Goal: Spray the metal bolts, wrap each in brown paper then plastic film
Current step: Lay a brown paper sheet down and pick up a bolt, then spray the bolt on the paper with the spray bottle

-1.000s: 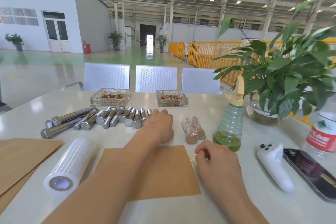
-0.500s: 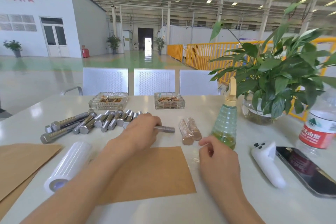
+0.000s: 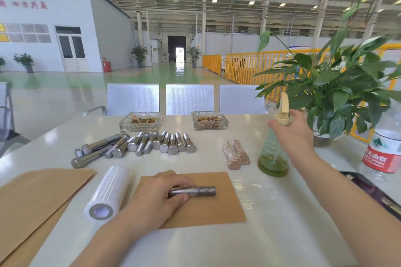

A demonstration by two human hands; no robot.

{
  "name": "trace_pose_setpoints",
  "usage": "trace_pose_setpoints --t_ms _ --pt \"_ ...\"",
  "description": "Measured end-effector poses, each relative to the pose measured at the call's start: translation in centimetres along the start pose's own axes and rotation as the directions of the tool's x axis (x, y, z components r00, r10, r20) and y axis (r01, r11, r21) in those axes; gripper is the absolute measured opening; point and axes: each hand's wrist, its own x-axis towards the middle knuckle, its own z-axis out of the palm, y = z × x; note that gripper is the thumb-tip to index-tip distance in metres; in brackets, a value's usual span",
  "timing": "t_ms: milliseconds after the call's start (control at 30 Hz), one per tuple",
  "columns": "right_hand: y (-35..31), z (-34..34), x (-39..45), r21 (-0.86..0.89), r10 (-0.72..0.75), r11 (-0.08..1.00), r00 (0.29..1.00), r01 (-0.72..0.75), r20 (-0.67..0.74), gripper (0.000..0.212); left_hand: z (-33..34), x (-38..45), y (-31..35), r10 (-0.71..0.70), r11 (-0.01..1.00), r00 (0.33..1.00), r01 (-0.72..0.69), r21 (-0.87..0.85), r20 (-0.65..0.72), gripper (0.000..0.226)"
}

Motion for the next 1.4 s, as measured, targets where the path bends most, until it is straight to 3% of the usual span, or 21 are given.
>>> trace_pose_setpoints --t_ms 333,433,500,600,700,800,933,1067,1267,1400 --pt "-2.2 -3.4 -3.2 -0.043 -0.043 0.998 0.991 0.048 0.125 0.018 -0.3 0.0 -0.4 -0.062 0.998 0.998 0.062 -0.016 -0.012 0.022" --pt "-4.6 -4.0 -7.9 0.067 -0.039 0.998 0.94 0.018 0.338 0.015 -0.5 0.2 -0.1 -0.102 0.991 0.992 0.095 -0.097 -0.078 0.024" --pt "-5.8 -3.9 -11.7 0.076 0.001 0.996 0.846 -0.05 0.533 0.01 -0.5 0.3 0.0 -0.144 0.981 0.979 0.121 -0.153 -0.146 0.032" --pt "-6.7 -3.5 -16.9 0.017 0.088 0.991 0.735 -0.134 0.673 0.018 -0.7 0.1 0.0 -0.179 0.981 0.952 0.154 -0.116 -0.246 0.034" --pt "-7.1 -3.4 -20.9 -0.031 0.086 0.995 0.66 -0.095 0.746 0.025 -0.8 -0.4 0.0 -0.161 0.987 0.953 0.155 -0.042 -0.257 0.031" --pt "-7.3 -3.0 -22.8 -0.07 0.1 0.995 0.637 -0.073 0.764 0.021 -0.8 -0.6 0.3 -0.162 0.987 0.955 0.16 -0.03 -0.248 0.03" --pt "-7.3 -2.3 -23.3 -0.106 0.177 0.983 0.65 -0.147 0.739 0.029 -0.8 -0.7 0.2 -0.186 0.982 0.955 0.186 -0.022 -0.23 0.033" --pt "-8.0 -1.4 -23.3 -0.133 0.214 0.976 0.624 -0.174 0.752 0.016 -0.7 -0.7 0.2 -0.189 0.981 0.952 0.192 -0.01 -0.239 0.032" --pt "-8.6 0.4 -23.3 -0.199 0.307 0.948 0.541 -0.249 0.783 0.06 -0.6 -0.5 -0.2 -0.158 0.987 0.958 0.159 -0.017 -0.239 0.03" --pt "-8.7 0.9 -22.9 -0.207 0.318 0.944 0.533 -0.258 0.784 0.064 -0.6 -0.3 -0.4 -0.158 0.987 0.961 0.153 -0.039 -0.228 0.03"
